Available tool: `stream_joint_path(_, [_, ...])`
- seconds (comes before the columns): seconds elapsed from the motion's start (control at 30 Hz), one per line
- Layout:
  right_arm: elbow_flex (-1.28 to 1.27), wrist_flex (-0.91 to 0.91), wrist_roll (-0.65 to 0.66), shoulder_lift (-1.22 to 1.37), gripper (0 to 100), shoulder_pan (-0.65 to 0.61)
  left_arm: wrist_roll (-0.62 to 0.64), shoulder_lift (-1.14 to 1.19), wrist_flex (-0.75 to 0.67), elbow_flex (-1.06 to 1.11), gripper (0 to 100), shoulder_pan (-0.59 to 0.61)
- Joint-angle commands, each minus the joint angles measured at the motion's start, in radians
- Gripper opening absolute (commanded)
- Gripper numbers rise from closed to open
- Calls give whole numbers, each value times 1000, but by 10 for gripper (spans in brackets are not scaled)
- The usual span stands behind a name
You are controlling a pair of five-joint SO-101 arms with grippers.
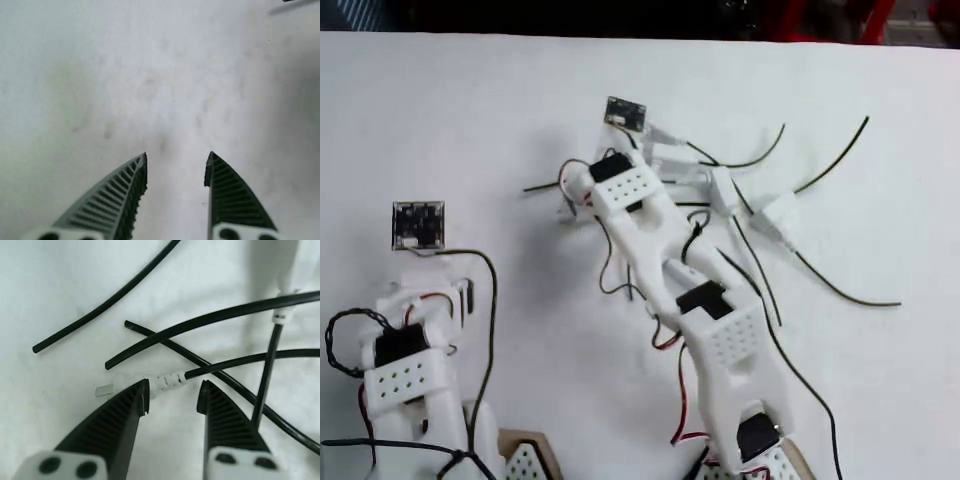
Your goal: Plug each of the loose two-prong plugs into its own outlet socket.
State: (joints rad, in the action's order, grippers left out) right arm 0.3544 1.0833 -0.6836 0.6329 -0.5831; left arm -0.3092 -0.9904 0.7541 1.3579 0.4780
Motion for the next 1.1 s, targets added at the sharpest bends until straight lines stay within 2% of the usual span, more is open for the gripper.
stream_joint_path(0.0, [8, -7, -8, -76, 159, -1, -8, -22, -18, -5, 196, 7])
stream_joint_path(0.17, [6, -13, -8, -110, 159, -2, -8, -22, -18, -5, 196, 7])
stream_joint_path(0.4, [6, -54, -31, -8, 159, -1, -8, -22, -18, -5, 196, 7])
stream_joint_path(0.63, [8, 42, -34, -21, 159, -2, -69, -22, -18, -3, 192, 7])
stream_joint_path(0.87, [8, 116, -34, -105, 159, -5, -69, -22, -18, -3, 192, 7])
stream_joint_path(1.07, [2, 137, -34, -79, 159, -15, -69, -22, -18, -3, 192, 7])
